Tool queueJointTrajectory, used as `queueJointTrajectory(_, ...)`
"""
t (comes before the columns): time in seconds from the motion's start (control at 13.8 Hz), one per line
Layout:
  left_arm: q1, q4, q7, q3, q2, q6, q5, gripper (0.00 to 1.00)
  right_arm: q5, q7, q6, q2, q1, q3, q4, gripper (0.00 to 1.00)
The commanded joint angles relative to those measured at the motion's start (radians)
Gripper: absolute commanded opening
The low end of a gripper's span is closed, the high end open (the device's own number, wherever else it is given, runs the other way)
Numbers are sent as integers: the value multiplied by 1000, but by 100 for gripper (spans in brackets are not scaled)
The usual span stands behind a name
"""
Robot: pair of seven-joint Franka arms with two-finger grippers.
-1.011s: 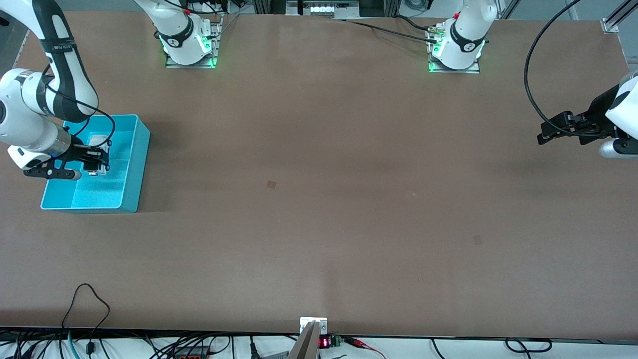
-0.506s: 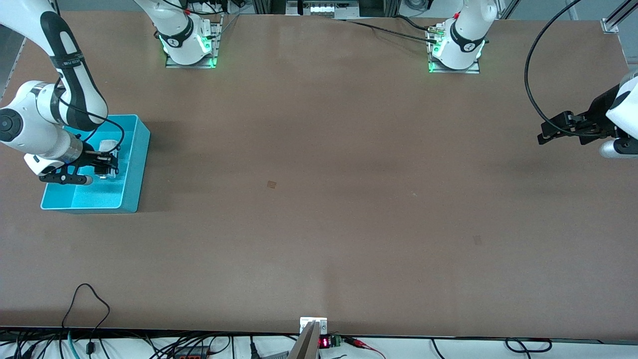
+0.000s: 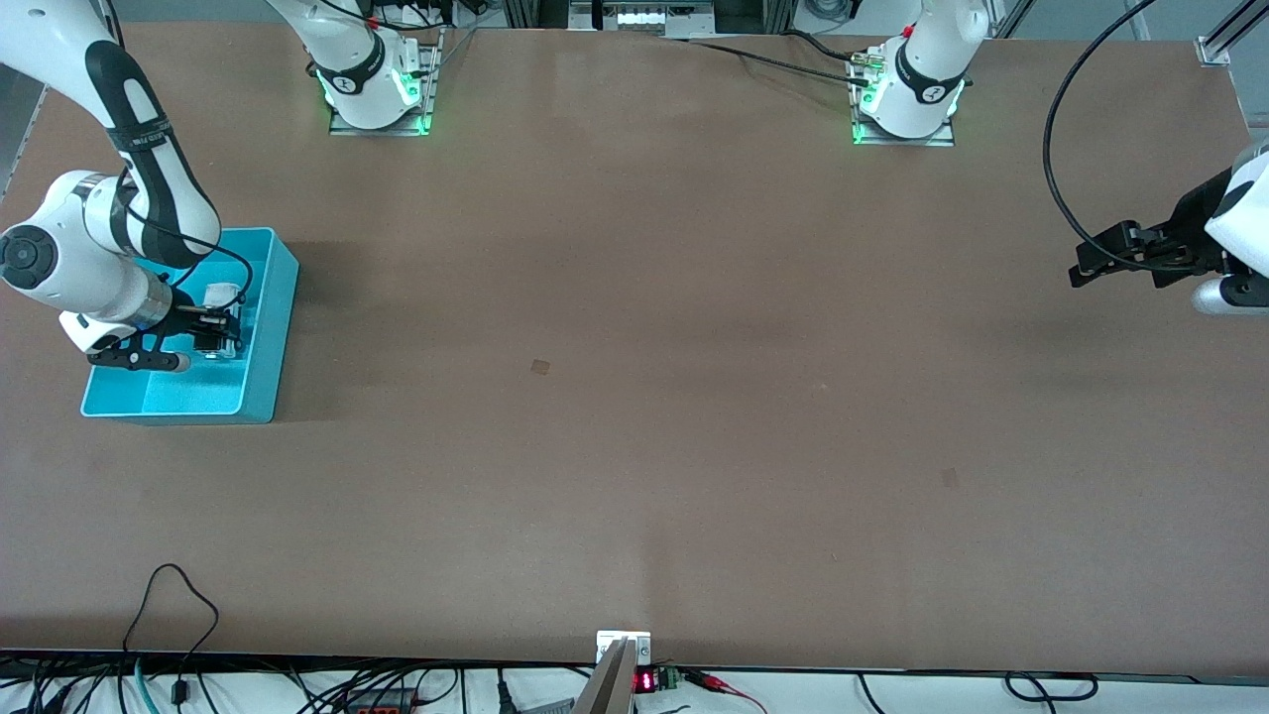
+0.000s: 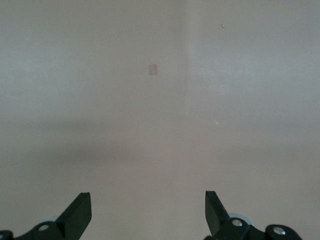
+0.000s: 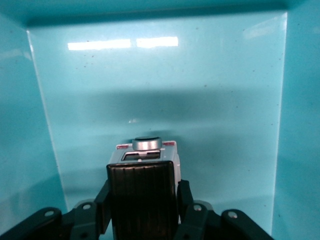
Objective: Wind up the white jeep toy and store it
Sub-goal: 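Lift the jeep and lower it into the blue bin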
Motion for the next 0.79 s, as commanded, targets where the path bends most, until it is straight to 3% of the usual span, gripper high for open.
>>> queueJointTrajectory(0.0,-1,-8,-9,0,-15,-10,20,100,-21,8,26,4,-21,10,-5,2)
queueJointTrajectory(0.29,-1,-8,-9,0,-15,-10,20,100,-21,10,29,10,-28,10,-5,14)
queueJointTrajectory(0.51,-1,-8,-9,0,-15,-10,20,100,-21,10,29,12,-30,12,-3,35)
queueJointTrajectory(0.65,-1,-10,-9,-1,-15,-10,20,100,-21,10,29,12,-28,10,-2,72)
queueJointTrajectory(0.72,-1,-8,-9,-1,-15,-10,20,100,-21,10,29,12,-28,12,-2,83)
